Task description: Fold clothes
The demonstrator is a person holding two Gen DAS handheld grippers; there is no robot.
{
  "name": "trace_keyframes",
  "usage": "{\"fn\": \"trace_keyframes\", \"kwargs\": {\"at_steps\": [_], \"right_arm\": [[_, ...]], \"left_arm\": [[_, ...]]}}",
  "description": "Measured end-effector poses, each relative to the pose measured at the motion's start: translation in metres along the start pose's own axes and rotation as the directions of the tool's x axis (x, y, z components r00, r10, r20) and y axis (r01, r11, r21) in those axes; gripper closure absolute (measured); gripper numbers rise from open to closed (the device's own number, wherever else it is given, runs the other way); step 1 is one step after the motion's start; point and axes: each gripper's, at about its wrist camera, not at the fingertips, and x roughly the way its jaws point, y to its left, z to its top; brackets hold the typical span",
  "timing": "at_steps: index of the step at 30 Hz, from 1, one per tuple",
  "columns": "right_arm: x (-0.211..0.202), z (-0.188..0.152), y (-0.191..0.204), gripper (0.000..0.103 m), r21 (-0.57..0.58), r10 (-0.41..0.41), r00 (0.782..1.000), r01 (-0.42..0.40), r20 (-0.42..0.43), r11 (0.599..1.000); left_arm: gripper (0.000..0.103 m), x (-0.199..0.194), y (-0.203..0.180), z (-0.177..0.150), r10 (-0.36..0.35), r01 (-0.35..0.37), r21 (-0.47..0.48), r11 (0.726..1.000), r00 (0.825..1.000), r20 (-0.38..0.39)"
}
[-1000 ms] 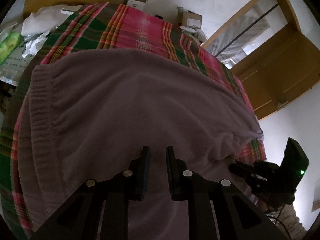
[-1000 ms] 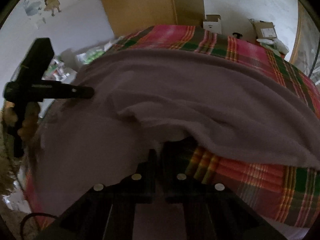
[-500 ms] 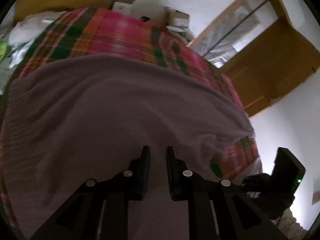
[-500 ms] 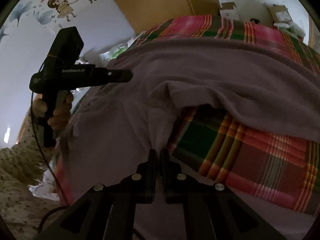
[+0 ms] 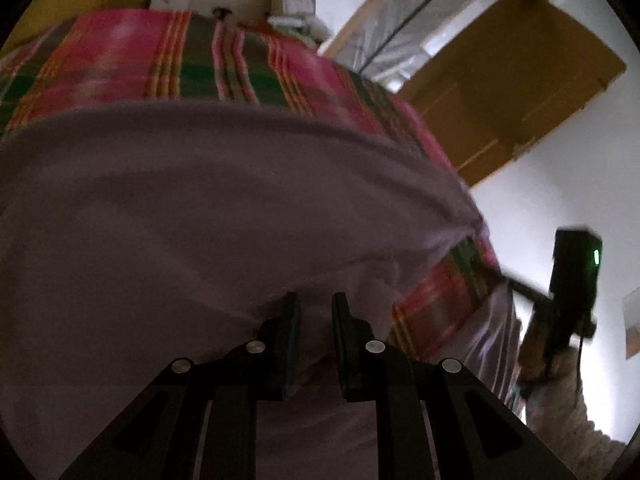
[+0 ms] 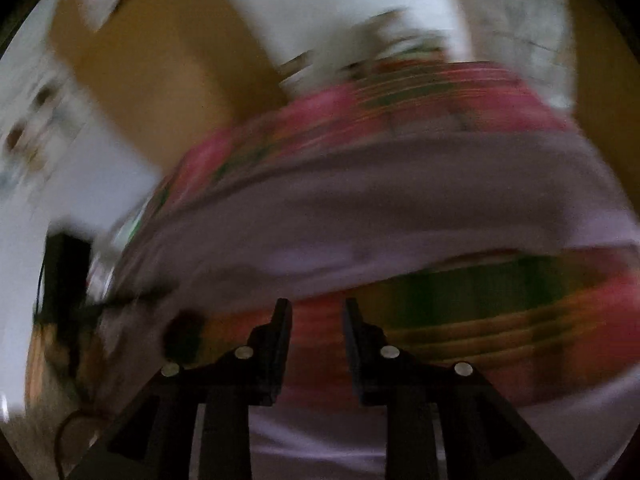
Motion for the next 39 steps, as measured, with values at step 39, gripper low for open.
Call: {"fn": "trace_keyframes", "kwargs": {"at_steps": [39], "right_arm": [[-0.032, -0.004, -0.097, 0.059, 0.25, -0.197, 0.969, 0.156, 0.147, 0.956]], "left_arm": [[0.076, 0.094, -0.154, -0.005, 0.334, -0.336, 0.572, 0.749, 0.936, 0.112]]}}
